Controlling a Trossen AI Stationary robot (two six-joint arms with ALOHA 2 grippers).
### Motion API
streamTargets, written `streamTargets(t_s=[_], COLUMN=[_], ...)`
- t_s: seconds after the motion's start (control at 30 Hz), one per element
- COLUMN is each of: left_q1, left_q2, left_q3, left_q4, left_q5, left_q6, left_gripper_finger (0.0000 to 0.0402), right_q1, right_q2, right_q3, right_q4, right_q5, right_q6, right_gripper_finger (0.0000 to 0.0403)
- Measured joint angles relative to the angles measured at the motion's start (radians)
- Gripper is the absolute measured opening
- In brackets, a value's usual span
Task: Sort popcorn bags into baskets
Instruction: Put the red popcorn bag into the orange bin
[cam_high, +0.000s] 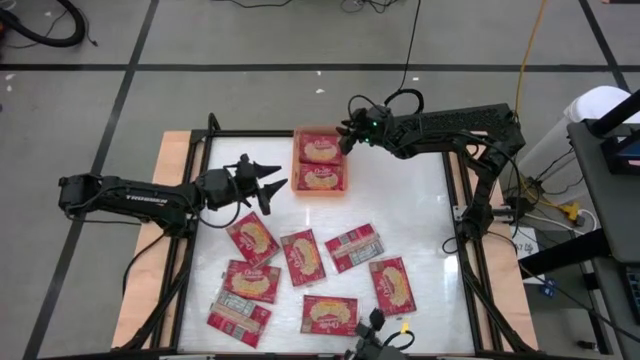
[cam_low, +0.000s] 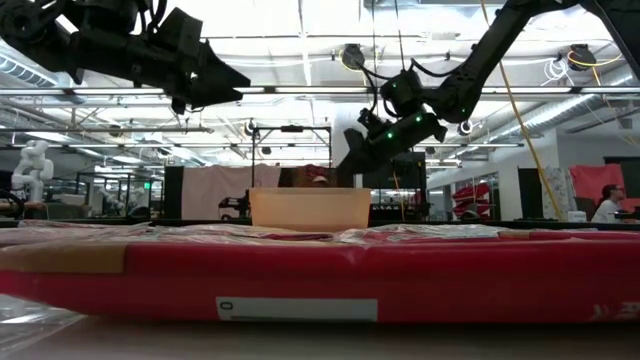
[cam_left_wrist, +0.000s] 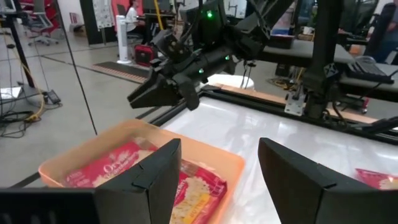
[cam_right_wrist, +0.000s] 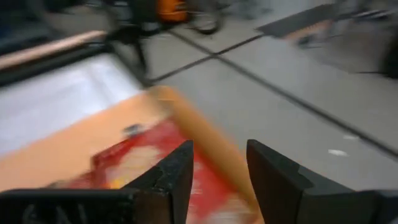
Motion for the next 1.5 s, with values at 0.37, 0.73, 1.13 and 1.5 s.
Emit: streamTargets(t_s=[0.37,0.73,1.13,1.5], left_q1=[-0.012,-0.012,-0.009,-0.013], left_q2=[0.0,0.0,0.0,0.0], left_q3=[0.0,0.0,0.0,0.0], left_q4=[0.009,0.008,-0.014,-0.16], left_q5=[0.0,0.0,-0.004,-0.004], left_q6=[0.004,0.02,0.053,-0.031], left_gripper_finger=[0.0216,0.0216,0.0216,0.0216], right_q1=[0.148,0.077,0.072,0.134], right_q2=[0.019,0.195,0.284,0.132], right_q3=[0.223,0.447,0.477,0.473], right_q4=[-0.529,-0.784,-0.736,-0.736], right_q5=[-0.106,-0.083,0.073,0.032], right_q6=[-0.072,-0.205,-0.349,-0.35], right_gripper_finger=[0.0106,0.0054,0.0044,0.0044])
